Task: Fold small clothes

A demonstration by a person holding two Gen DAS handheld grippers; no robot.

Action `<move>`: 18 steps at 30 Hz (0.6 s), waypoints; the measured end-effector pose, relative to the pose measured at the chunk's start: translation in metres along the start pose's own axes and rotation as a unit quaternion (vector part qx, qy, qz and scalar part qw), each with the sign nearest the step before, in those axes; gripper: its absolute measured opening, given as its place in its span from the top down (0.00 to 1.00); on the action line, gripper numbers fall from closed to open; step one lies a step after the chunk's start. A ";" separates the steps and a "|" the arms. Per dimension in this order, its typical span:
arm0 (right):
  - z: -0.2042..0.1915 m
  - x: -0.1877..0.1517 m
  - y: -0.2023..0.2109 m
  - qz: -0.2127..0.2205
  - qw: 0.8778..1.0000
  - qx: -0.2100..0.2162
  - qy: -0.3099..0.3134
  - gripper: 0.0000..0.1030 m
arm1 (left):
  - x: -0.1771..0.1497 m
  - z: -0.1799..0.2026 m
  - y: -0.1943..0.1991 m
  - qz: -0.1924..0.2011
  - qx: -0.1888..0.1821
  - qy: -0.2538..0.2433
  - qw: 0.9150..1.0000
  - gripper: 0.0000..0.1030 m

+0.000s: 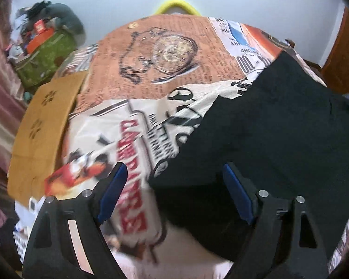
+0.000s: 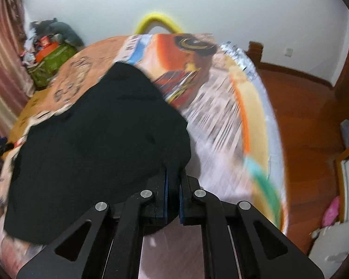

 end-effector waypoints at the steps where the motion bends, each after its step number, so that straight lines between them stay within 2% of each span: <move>1: 0.005 0.010 -0.005 0.004 1.000 -0.009 -0.003 0.95 | 0.007 0.005 -0.010 -0.003 -0.009 -0.003 1.000 0.18; 5: 0.017 0.034 -0.018 0.018 0.999 -0.044 -0.016 0.93 | 0.021 0.022 -0.046 -0.031 -0.066 0.002 0.997 0.18; 7: 0.018 0.036 -0.018 0.022 0.998 -0.052 -0.019 0.86 | 0.021 0.029 -0.061 -0.050 -0.088 0.005 0.995 0.18; 8: 0.017 0.034 -0.016 0.022 0.998 -0.053 -0.019 0.77 | 0.021 0.032 -0.067 -0.053 -0.097 0.007 0.994 0.23; 10: 0.013 0.027 -0.011 0.028 0.998 -0.045 -0.019 0.55 | 0.021 0.038 -0.067 -0.050 -0.130 0.013 0.990 0.45; 11: 0.011 0.025 -0.009 0.029 0.999 -0.038 -0.021 0.53 | 0.020 0.042 -0.064 -0.052 -0.159 0.021 0.986 0.66; 14: 0.003 0.010 0.002 0.028 0.999 -0.022 -0.021 0.51 | 0.014 0.045 -0.056 -0.049 -0.139 0.017 0.989 0.82; 18: -0.018 -0.015 0.021 0.016 1.000 0.016 -0.019 0.50 | -0.004 0.038 -0.042 -0.052 -0.106 0.027 0.993 0.85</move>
Point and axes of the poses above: each gripper's, at about its wrist camera, not at the fingertips, and y roughly against the way its jaws point, z to its right, x to its top, the point moved 8 cm from there along -y, roughly the way its jaws point, and after that the axes turned 2 degrees about -z, right-handed, at the moved point
